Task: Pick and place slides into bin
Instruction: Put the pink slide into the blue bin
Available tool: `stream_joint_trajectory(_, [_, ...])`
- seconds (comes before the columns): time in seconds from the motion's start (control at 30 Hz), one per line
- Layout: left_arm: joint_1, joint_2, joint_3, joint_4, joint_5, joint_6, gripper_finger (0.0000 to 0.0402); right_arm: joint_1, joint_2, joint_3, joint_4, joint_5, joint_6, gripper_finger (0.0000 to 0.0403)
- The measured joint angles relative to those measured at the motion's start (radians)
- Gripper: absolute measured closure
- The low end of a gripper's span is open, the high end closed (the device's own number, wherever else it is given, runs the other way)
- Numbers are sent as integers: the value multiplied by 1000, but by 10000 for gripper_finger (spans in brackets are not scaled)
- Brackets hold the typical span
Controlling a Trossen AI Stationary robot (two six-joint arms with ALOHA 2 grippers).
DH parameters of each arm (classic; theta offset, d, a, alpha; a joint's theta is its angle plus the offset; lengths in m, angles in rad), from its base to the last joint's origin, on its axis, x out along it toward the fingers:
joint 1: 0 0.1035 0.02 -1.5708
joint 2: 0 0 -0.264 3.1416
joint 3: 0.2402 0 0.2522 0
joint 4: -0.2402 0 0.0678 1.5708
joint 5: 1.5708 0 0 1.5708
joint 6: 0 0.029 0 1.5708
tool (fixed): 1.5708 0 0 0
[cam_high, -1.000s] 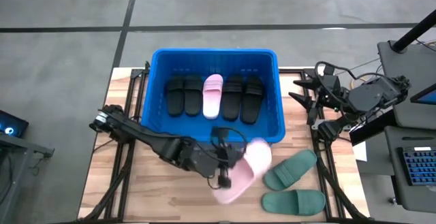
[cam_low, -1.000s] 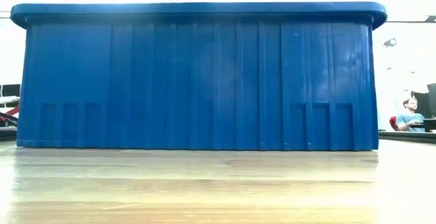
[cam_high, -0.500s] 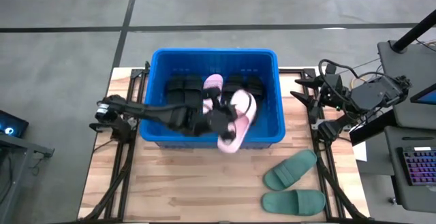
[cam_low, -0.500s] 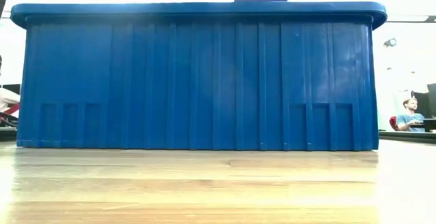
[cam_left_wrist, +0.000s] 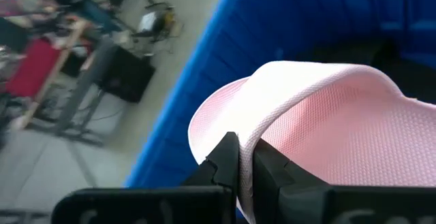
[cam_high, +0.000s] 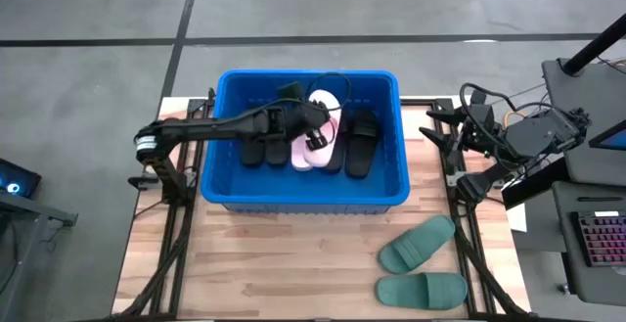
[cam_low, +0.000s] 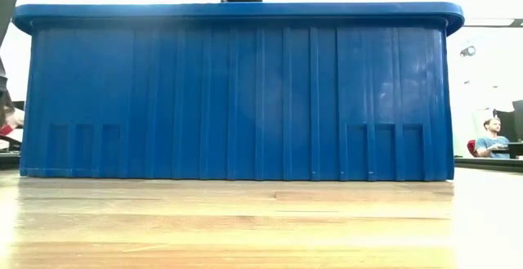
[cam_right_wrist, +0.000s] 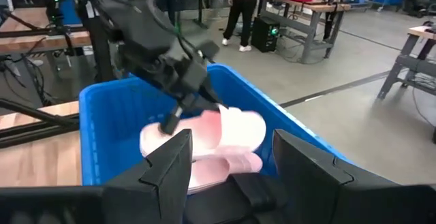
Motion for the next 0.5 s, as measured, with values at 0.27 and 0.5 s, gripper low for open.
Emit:
stream_joint_trajectory(0.27, [107,-85,-285,330,135,119,401,0,0,0,0,55,8,209])
stream_joint_trajectory(0.5, [162,-130,-483,500,58,109,401,0,0,0,0,137,8,209])
